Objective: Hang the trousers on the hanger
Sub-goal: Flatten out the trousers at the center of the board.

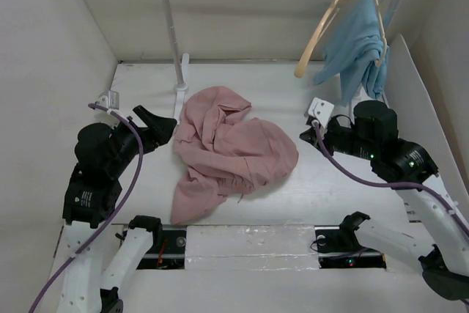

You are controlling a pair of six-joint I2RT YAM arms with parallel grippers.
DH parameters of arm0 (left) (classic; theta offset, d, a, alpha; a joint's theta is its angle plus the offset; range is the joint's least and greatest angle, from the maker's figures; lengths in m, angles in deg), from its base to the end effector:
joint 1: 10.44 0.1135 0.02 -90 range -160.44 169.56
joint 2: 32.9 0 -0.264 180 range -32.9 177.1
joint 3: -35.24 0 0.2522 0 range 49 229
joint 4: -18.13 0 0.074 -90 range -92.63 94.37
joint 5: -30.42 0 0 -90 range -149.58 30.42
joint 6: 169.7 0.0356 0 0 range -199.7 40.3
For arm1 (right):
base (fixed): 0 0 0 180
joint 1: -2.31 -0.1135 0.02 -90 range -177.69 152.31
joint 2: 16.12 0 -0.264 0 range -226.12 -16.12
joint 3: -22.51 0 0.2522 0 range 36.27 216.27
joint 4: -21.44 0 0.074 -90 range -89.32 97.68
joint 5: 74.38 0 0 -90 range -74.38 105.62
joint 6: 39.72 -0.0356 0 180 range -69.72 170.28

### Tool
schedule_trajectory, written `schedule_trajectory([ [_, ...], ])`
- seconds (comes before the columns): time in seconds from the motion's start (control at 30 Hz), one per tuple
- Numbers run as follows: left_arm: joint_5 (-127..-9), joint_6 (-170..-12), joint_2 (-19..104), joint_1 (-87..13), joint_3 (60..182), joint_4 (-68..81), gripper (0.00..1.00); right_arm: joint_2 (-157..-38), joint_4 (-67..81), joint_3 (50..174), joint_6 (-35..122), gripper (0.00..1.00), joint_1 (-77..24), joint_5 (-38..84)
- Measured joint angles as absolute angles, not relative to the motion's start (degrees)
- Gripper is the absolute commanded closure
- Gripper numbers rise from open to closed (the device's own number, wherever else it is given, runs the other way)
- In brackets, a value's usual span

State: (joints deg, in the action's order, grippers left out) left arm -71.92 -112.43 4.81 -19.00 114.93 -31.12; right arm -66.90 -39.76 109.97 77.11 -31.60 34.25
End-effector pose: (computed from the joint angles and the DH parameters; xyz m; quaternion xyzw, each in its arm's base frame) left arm 0.1042 -0.0234 0.4299 -0.0868 0.7445 -0.3071 0.5864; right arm 0.1209 0.0950 0.4240 -0.4952 0.6719 0.1688 0.5243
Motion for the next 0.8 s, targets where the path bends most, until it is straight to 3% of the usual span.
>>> schedule_trajectory([
  [0.07,-70.83,-112.87,4.72,-19.0,114.21,-31.69,0.31,-67.71,-39.57,109.16,77.09,0.97,-32.47,34.23],
  [0.17,-68.82,-113.39,4.46,-19.0,113.82,-33.0,0.39,-69.39,-38.5,108.41,76.76,0.87,-34.62,34.19],
  [0.2,-68.14,-113.61,4.31,-19.0,113.62,-33.48,0.47,-70.2,-38.01,108.41,76.54,0.85,-35.67,33.84],
  [0.27,-66.89,-114.07,3.87,-19.0,112.7,-34.2,0.56,-72.41,-36.94,108.41,76.11,0.66,-37.81,32.77],
  [0.3,-66.52,-114.14,3.68,-19.0,112.0,-34.68,0.68,-73.66,-36.46,108.41,75.89,0.46,-39.21,31.98],
  [0.33,-66.33,-114.36,3.57,-19.0,110.95,-34.92,0.72,-75.56,-35.98,108.41,75.67,0.36,-41.09,30.84],
  [0.43,-66.09,-114.44,3.28,-19.0,106.23,-35.51,0.73,-81.65,-34.08,108.41,75.98,0.23,-47.62,26.56],
  [0.5,-65.91,-114.53,3.5,-19.0,102.67,-36.26,0.66,-86.64,-33.1,108.41,76.13,0.23,-52.52,23.28],
  [0.63,-64.18,-114.33,6.43,-19.02,99.28,-35.97,0.62,-95.56,-29.77,107.8,76.2,0.22,-56.28,20.64],
  [0.8,-58.17,-112.61,18.58,-19.02,99.67,-30.68,0.58,-104.6,-25.69,107.5,76.2,0.21,-56.63,19.87],
])
